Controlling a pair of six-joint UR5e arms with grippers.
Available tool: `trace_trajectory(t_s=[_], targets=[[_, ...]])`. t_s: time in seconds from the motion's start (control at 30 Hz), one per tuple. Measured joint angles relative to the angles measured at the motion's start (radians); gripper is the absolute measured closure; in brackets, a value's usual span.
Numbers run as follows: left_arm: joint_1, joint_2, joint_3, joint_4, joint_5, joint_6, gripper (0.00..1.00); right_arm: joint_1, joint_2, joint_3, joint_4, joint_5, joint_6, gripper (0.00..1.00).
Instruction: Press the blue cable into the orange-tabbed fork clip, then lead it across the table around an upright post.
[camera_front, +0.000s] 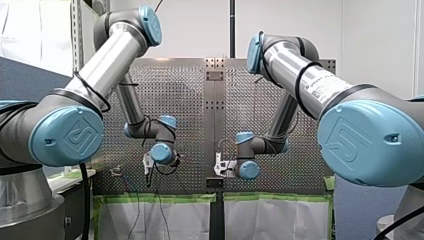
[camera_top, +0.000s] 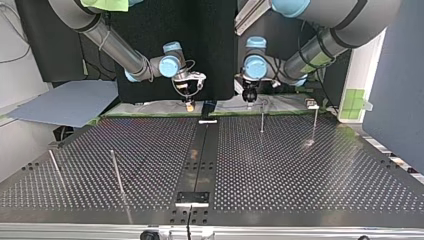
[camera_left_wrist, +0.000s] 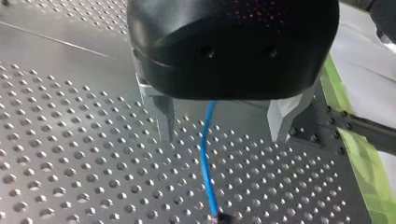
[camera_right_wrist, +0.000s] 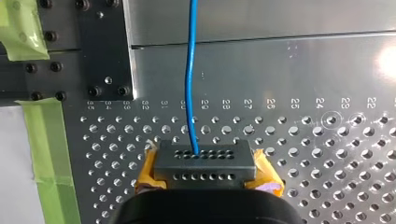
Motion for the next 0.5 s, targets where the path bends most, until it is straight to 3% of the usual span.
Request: trace_trajectory(t_s=[0.3,0.5], targets=[[-0.014,-0.025,0.085,-0.032,-0.066,0.003,0.0,0.0,0.002,0.0,0.0,0.0,-0.002,1.0],[-0.02,-0.026,0.109,-0.058,-0.096,0.022,0.0,-0.001,0.003,-0.001,-0.002,0.0,-0.003,1.0]])
